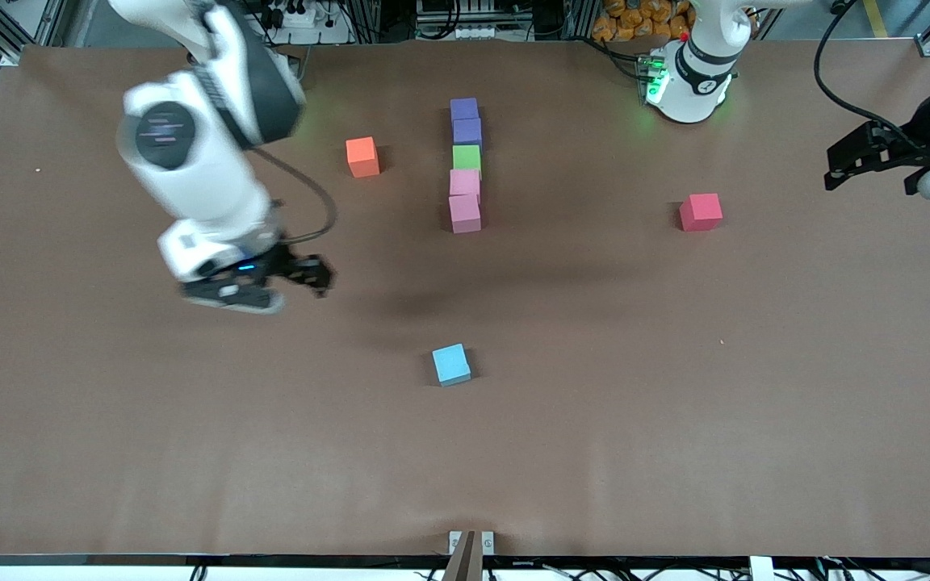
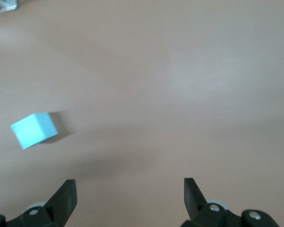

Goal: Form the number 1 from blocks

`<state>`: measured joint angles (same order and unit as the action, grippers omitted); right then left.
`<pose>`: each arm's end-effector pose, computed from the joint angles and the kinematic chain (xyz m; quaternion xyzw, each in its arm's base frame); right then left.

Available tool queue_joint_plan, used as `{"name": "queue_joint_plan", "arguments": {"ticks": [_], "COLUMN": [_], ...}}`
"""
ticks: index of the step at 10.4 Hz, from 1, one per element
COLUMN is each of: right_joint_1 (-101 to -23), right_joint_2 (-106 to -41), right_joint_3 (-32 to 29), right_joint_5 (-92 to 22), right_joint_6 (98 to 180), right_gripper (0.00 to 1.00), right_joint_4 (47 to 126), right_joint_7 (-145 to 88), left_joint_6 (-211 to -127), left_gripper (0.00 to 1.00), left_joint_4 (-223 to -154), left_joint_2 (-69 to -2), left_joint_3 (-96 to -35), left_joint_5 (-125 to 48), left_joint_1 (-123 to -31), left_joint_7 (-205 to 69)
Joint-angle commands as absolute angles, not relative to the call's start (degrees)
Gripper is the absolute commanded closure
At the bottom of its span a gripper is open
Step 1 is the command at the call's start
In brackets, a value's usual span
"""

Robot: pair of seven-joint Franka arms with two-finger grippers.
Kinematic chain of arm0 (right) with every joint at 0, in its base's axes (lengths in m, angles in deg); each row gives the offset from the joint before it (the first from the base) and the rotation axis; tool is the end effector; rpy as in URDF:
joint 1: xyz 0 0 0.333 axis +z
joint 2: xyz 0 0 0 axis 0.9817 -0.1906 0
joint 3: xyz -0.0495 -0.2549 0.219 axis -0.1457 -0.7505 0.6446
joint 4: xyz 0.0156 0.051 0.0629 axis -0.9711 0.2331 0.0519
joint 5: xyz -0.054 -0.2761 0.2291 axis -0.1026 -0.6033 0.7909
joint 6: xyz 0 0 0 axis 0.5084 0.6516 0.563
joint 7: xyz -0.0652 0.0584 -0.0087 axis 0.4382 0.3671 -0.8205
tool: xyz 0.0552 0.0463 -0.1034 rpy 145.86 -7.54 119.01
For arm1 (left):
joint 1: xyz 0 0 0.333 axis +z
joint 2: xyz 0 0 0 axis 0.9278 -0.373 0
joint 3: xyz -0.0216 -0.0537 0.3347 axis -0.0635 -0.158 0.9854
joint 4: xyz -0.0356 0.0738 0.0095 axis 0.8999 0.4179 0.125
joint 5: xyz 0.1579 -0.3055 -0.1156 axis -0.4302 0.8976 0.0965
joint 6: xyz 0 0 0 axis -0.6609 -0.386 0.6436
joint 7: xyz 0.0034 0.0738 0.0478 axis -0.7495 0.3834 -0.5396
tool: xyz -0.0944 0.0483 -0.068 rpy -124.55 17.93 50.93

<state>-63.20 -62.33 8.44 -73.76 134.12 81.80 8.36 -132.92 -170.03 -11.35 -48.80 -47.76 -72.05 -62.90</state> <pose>0.5767 0.2064 0.5068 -0.9950 0.0935 -0.0347 0.0082 0.5131 -0.0486 0.6684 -0.9992 0.0364 0.0160 0.0029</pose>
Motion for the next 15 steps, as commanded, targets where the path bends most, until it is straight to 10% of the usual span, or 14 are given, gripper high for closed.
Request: {"name": "queue_joint_plan", "arguments": {"ticks": [1, 15], "right_joint_1": [-68.8, -77.4], "right_joint_2": [-62.6, -57.3], "right_joint_3": [9.4, 0.8], "right_joint_5": [-74.4, -70.9], "right_joint_6": [128.0, 120.4], "right_gripper": [0.0, 0.0], "right_joint_4": [76.6, 72.4], "right_joint_7": [3.0, -21.9], "left_joint_6": [-131.6, -131.6], "left_gripper": [0.0, 0.0], "left_joint_4": [-168.4, -168.6], "left_joint_2": [-11.7, -12.3], "left_joint_3": [-48.7, -48.6], "left_joint_5": [-46.8, -46.3], "left_joint_1": [-72.1, -71.7], "left_joint_7": [-61.7, -63.6]}}
